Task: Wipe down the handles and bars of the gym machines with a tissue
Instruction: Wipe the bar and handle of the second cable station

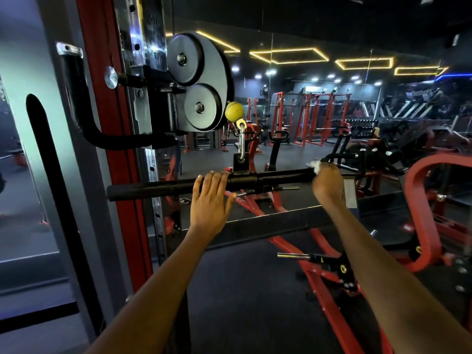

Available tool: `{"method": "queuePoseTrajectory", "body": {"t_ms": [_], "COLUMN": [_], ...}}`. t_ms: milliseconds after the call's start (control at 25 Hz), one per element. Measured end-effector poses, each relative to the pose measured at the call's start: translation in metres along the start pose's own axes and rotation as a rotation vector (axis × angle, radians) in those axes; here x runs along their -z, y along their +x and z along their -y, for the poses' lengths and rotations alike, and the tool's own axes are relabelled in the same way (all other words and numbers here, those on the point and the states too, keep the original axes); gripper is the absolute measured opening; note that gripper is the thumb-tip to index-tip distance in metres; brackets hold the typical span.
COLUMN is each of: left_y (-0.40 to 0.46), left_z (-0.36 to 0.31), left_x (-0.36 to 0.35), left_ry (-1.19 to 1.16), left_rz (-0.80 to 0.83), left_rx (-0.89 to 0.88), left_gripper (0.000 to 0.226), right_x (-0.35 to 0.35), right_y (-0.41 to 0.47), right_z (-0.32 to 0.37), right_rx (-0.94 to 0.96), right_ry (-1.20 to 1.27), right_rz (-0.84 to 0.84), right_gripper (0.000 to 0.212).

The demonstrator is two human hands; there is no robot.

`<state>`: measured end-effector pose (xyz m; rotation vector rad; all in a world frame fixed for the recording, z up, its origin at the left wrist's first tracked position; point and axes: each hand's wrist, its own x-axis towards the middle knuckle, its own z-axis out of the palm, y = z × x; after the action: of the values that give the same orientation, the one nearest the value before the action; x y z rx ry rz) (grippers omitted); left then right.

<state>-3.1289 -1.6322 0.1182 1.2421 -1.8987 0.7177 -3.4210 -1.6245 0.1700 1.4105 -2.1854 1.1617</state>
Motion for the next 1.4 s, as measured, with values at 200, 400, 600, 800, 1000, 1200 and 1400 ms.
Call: {"method": "queuePoseTrajectory", "body": {"t_ms": [200, 400, 600, 800, 1000, 1200, 1400], "left_y": [0.002, -0.001, 0.000, -0.002, 0.001, 0.002, 0.006], "left_z": [-0.006, -0.004, -0.010, -0.001, -0.013, -0.011, -0.011], "left_x": [-0.004, -0.006, -0.006, -0.006, -0.010, -0.016, -0.015], "left_ry": [0.016, -0.005, -0.056, -0.088, -0.067, -0.066, -0.028], "left_rz": [-0.010, -0.016, 0.013, 0.027, -0.001, -0.007, -0.040], "left_rx": [0.049, 0.044, 0.083, 0.047, 0.061, 0.051, 0.007], "left_gripper": [0.060, 0.061, 0.066, 0.068, 0.065, 0.064, 0.062], "right_x": [0.000, -0.023, -0.058, -0.046, -0.028, -0.038, 0.001], "right_y": [-0.045, -0.029, -0.094, -0.056, -0.049, -0.081, 0.005], "right_z": [0.089, 0.004, 0.056, -0.016, -0.001, 0.060, 0.029], "right_rx": [0.551, 0.563, 0.753, 0.489, -0.125, -0.146, -0.600], "right_ry": [0.168, 0.101, 0.160, 0.044, 0.515, 0.650, 0.893], "right_rz": [0.365, -0.198, -0.234, -0.346, -0.215, -0.204, -0.304], "right_gripper": [0.043, 0.061, 0.051, 0.063, 0.045, 0.041, 0.031]}}
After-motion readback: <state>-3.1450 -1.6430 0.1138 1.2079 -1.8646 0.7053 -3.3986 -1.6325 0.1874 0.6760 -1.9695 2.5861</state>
